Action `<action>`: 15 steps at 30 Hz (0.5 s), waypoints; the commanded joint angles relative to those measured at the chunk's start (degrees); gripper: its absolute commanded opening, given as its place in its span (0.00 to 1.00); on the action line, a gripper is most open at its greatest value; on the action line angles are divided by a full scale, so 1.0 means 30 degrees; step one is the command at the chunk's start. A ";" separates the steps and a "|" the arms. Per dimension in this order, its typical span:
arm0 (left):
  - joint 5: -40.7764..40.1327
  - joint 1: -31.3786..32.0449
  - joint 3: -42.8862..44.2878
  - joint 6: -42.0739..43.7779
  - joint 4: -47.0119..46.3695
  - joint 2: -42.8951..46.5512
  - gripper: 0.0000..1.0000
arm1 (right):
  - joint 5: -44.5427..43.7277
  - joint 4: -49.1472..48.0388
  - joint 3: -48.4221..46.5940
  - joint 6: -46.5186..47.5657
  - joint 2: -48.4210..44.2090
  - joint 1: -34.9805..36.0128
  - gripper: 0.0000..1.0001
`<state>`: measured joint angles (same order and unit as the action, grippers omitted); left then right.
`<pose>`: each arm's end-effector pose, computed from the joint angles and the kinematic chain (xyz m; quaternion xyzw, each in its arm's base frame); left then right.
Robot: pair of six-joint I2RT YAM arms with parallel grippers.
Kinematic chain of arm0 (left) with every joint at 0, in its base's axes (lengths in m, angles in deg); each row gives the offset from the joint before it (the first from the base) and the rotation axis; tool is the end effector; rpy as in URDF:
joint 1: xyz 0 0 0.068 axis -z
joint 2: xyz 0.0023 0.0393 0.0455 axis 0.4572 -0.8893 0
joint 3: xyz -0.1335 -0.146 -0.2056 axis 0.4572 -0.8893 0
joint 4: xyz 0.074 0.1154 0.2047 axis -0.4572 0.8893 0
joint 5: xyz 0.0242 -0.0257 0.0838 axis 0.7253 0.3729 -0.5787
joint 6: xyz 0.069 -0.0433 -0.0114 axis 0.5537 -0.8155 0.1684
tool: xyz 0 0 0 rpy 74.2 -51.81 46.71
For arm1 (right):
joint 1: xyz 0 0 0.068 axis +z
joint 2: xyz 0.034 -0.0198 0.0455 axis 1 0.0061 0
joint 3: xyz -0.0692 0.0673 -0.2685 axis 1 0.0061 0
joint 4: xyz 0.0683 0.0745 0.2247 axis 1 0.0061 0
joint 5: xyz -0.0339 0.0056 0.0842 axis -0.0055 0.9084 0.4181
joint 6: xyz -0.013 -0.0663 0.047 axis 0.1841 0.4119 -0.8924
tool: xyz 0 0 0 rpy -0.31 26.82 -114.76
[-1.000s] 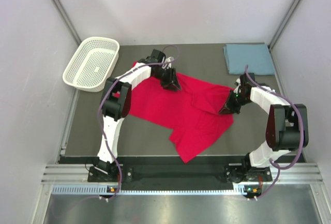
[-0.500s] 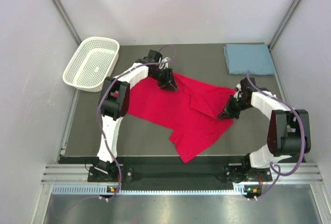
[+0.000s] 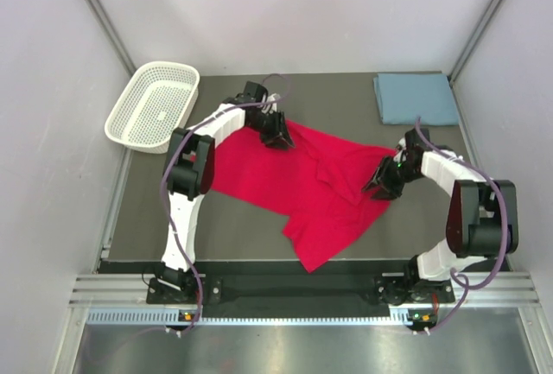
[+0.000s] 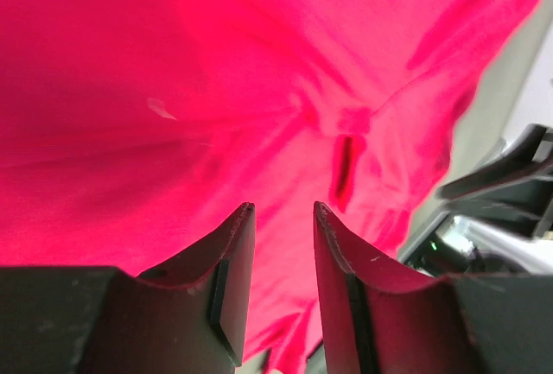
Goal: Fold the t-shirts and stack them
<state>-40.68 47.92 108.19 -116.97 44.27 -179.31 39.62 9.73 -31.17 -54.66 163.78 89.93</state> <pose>0.4514 -0.2172 0.1612 0.0214 0.9198 -0.3813 0.0895 0.2560 0.0358 0.1593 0.2358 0.9333 0.2683 0.0360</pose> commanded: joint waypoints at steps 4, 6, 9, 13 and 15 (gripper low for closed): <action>-0.2300 -0.2213 0.1873 0.0679 -0.0453 0.1574 0.39 | -0.2061 -0.1913 -0.4151 -0.0235 0.1296 -0.2813 0.45; -0.2420 -0.2856 0.1904 0.0533 -0.1564 0.1487 0.39 | -0.2354 -0.2118 -0.5294 -0.0614 0.1913 -0.3718 0.48; -0.2800 -0.3472 0.2515 0.0532 -0.2531 0.0845 0.39 | -0.2559 -0.2207 -0.6641 -0.0531 0.3202 -0.4425 0.49; -0.3035 -0.4206 0.3250 0.0212 -0.3646 -0.0124 0.39 | -0.2940 -0.1885 -0.8342 0.0582 0.5134 -0.4573 0.47; -0.2656 -0.4586 0.3485 -0.0023 -0.4521 -0.0562 0.39 | -0.2854 -0.1914 -0.9075 0.0992 0.5577 -0.4602 0.44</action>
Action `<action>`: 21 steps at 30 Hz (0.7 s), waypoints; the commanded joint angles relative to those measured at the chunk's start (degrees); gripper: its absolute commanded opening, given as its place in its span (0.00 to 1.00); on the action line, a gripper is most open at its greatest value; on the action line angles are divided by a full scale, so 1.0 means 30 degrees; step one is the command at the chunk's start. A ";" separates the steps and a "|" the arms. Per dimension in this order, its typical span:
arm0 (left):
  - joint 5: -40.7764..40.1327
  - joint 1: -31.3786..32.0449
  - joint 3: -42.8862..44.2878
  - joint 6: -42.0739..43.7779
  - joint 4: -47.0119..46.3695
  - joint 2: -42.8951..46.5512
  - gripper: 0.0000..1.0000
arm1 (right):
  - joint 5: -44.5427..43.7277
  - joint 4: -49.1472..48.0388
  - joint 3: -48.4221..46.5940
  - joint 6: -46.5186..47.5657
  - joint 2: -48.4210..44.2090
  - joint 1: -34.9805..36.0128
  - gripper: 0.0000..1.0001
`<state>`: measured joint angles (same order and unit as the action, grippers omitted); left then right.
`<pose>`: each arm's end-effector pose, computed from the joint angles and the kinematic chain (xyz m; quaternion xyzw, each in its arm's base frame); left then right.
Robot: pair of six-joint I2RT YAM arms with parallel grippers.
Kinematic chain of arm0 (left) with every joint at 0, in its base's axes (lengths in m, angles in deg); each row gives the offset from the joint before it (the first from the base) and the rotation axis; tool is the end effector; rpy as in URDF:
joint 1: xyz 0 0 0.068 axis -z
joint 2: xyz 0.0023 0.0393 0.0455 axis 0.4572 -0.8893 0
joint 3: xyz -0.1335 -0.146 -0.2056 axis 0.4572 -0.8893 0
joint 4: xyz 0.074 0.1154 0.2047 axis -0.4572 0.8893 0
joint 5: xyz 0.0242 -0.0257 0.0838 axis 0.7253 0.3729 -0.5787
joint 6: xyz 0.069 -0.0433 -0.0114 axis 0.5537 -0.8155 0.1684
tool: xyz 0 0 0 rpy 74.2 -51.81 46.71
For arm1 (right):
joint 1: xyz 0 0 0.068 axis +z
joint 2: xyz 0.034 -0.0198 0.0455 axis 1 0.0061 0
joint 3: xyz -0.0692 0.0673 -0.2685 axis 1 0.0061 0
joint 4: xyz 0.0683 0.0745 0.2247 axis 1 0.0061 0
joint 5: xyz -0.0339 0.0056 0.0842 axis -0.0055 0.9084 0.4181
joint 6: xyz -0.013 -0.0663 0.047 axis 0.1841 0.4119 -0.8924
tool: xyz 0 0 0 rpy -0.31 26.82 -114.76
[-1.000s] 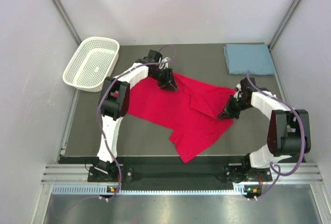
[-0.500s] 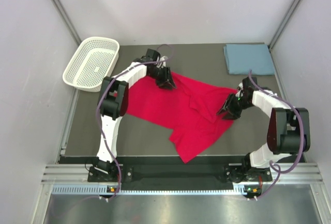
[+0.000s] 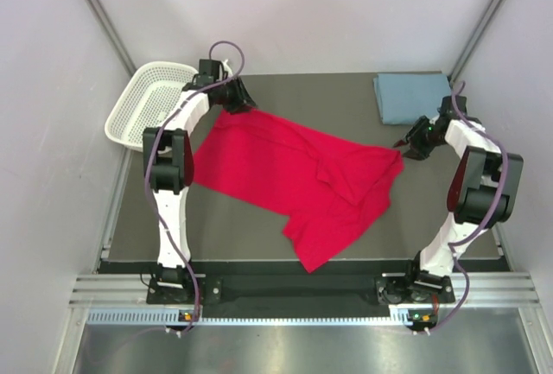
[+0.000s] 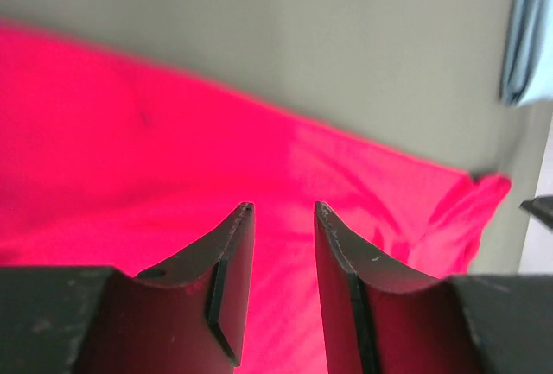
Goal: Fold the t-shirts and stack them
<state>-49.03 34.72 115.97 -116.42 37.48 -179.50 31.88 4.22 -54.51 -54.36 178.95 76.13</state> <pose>0.5249 -0.1043 0.2070 -0.0649 0.9012 -0.3305 0.2728 0.3688 -0.0622 0.1912 0.3287 0.8994 0.2119 0.1953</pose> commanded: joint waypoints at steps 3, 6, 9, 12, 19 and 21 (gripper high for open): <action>-0.0366 -0.0334 0.1184 -0.0032 -0.2641 -0.0908 0.38 | -0.0420 -0.0457 -0.1735 0.0893 0.1339 0.0023 0.40; -0.1011 -0.0364 0.1273 -0.0030 -0.2876 -0.1143 0.38 | -0.0391 -0.0517 -0.1969 0.0718 0.1869 -0.0006 0.38; -0.1860 -0.0393 0.1243 -0.0322 -0.3111 -0.1261 0.38 | -0.0333 -0.0664 -0.1823 0.0395 0.2105 -0.0005 0.38; -0.3150 -0.0393 0.1214 -0.0470 -0.3111 -0.1262 0.36 | -0.0362 -0.0635 -0.1589 0.0424 0.2163 0.0023 0.39; -0.6254 -0.0481 0.0980 -0.0294 -0.3170 -0.1173 0.33 | -0.0040 -0.0868 -0.1296 0.0512 0.2427 -0.0006 0.39; -0.7195 -0.0627 0.1359 -0.0381 -0.2354 -0.1611 0.31 | -0.0010 -0.1015 -0.1325 0.0453 0.2514 0.0023 0.40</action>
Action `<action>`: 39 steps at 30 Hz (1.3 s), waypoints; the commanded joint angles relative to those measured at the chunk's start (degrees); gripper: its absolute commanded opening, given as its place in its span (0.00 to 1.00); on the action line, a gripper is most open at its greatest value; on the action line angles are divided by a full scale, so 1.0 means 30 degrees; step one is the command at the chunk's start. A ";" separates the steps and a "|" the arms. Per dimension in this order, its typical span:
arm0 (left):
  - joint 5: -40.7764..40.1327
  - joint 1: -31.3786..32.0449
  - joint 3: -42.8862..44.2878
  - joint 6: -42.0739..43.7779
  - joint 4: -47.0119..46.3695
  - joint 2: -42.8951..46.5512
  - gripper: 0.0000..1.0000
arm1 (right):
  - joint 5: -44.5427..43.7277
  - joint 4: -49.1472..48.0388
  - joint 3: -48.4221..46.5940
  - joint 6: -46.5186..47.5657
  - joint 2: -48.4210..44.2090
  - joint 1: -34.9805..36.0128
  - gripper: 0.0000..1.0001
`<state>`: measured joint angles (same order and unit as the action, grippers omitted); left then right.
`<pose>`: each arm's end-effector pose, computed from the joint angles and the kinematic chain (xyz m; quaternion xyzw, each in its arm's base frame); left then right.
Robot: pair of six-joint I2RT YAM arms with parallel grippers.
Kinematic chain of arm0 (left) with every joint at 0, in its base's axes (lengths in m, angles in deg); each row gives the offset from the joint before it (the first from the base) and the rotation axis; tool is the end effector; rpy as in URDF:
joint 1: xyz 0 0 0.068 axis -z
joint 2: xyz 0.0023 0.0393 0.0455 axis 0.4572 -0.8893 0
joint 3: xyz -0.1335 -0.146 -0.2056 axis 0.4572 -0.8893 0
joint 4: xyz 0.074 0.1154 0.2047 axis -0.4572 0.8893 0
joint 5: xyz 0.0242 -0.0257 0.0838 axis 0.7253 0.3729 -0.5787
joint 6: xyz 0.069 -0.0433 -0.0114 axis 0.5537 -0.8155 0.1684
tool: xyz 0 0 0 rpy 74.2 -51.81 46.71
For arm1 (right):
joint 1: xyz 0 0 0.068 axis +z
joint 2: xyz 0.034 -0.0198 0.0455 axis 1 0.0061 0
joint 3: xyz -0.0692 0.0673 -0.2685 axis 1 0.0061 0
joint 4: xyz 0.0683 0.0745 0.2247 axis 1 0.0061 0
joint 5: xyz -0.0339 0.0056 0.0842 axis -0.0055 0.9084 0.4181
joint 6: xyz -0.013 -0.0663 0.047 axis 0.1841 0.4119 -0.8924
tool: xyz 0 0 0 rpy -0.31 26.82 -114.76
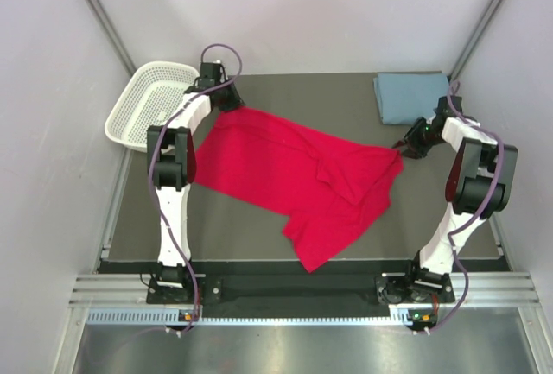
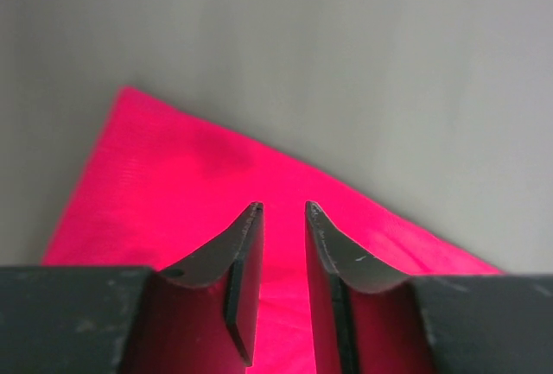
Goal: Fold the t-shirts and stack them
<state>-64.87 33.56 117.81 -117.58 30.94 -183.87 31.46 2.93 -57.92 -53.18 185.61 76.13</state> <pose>0.5551 -0.0783 0.1840 -0.1310 0.9005 -0.2213 0.3508 0.3906 -0.0679 0.1671 0.3246 0.9053 0.2047 0.1819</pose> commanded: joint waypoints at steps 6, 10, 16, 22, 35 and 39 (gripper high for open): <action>-0.2500 -0.0563 0.1392 -0.0376 0.0619 -0.1150 0.29 | 0.0216 -0.0791 -0.0540 -0.0262 0.0936 0.0053 0.38; -0.2471 -0.0710 0.1919 -0.0582 0.1029 -0.1853 0.29 | 0.0012 -0.0937 -0.0686 -0.0438 0.1171 0.0024 0.16; -0.2559 -0.0769 0.2886 -0.0611 0.1587 -0.2937 0.28 | -0.1568 -0.0586 -0.0862 -0.0526 0.0440 -0.0737 0.00; -0.2647 -0.0886 0.3268 -0.0319 0.1792 -0.3407 0.28 | -0.2799 0.0029 -0.1097 -0.0526 0.0673 -0.1089 0.00; -0.1533 -0.0682 0.4821 0.0062 0.2875 -0.2066 0.50 | -0.2712 0.2925 -0.3410 0.1933 0.0881 -0.0534 0.32; -0.1387 -0.0359 0.3888 0.0151 0.3198 -0.0306 0.52 | -0.3910 0.5179 -0.3879 0.2928 -0.0639 0.0080 0.49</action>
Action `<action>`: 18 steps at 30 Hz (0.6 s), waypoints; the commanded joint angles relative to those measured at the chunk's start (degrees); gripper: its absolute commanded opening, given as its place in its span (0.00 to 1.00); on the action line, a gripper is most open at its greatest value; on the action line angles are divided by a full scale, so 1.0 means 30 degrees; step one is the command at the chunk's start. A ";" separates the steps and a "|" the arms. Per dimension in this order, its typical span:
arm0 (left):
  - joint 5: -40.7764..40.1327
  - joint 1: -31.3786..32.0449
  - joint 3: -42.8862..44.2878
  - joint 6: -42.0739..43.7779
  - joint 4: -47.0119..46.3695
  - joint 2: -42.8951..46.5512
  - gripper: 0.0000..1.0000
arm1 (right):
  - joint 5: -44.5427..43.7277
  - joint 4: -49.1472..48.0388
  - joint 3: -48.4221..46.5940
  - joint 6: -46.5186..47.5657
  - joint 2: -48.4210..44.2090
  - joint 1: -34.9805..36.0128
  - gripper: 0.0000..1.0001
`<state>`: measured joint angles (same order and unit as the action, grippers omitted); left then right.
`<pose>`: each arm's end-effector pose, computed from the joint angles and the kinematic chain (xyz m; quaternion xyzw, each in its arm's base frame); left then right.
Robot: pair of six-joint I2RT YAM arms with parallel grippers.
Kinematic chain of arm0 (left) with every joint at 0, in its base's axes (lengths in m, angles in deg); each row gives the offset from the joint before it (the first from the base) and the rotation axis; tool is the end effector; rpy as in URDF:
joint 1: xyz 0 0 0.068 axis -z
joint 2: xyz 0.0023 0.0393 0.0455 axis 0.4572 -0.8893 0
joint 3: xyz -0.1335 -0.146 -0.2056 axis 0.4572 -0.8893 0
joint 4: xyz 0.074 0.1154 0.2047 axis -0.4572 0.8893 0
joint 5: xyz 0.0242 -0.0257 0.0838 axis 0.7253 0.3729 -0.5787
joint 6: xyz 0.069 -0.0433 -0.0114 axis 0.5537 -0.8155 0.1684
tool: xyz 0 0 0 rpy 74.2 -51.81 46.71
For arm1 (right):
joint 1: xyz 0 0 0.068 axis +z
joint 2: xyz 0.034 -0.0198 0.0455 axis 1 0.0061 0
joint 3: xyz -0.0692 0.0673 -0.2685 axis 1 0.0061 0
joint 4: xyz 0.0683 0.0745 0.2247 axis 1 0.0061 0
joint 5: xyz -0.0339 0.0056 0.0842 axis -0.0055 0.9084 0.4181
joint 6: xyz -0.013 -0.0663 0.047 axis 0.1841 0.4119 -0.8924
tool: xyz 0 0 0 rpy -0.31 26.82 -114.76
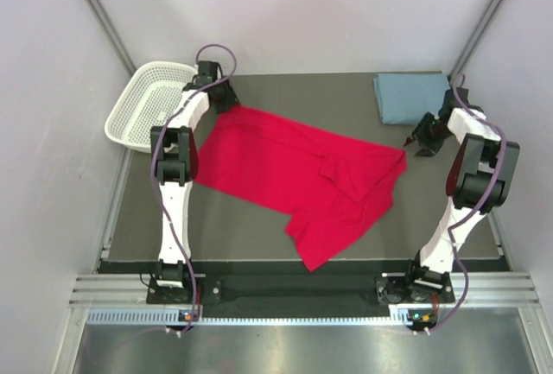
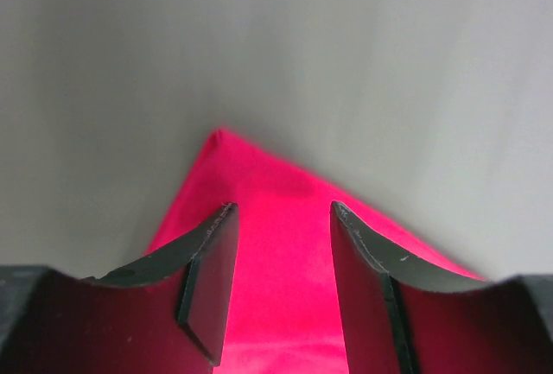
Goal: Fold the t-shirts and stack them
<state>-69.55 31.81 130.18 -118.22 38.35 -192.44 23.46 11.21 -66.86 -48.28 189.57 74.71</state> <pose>0.5797 -0.0574 0.1606 -0.1712 0.9089 -0.1752 0.3374 0.4030 -0.0913 0.1738 0.3192 0.9232 0.1254 0.1733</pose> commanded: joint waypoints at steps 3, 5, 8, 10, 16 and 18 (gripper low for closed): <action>0.0085 0.0370 -0.2520 0.0624 0.0377 0.4337 0.51 | -0.2651 0.3125 -0.0842 0.2351 -0.3217 0.1637 0.55; -0.0178 0.0429 -0.3636 0.1237 0.0581 0.5159 0.48 | -0.3325 0.3245 -0.0900 0.3200 -0.3777 0.3041 0.56; -0.0558 0.0429 -0.4661 0.1969 0.1342 0.5979 0.45 | -0.2863 0.3245 -0.1075 0.3963 -0.4365 0.5551 0.58; -0.0822 0.0429 -0.5711 0.2206 0.1286 0.6419 0.43 | -0.2568 0.3507 -0.1339 0.4257 -0.4337 0.6703 0.54; -0.1116 0.0283 -0.5751 0.2296 0.1928 0.6073 0.41 | 0.0243 0.2309 0.0533 0.3410 -0.4103 0.8873 0.20; -0.1320 0.0283 -0.5282 0.2266 0.2338 0.5720 0.40 | 0.1092 0.2073 0.1031 0.3350 -0.3753 0.9168 0.17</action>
<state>-72.00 32.95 112.47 -112.60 42.85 -175.00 22.76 18.73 -65.57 -37.77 178.34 101.77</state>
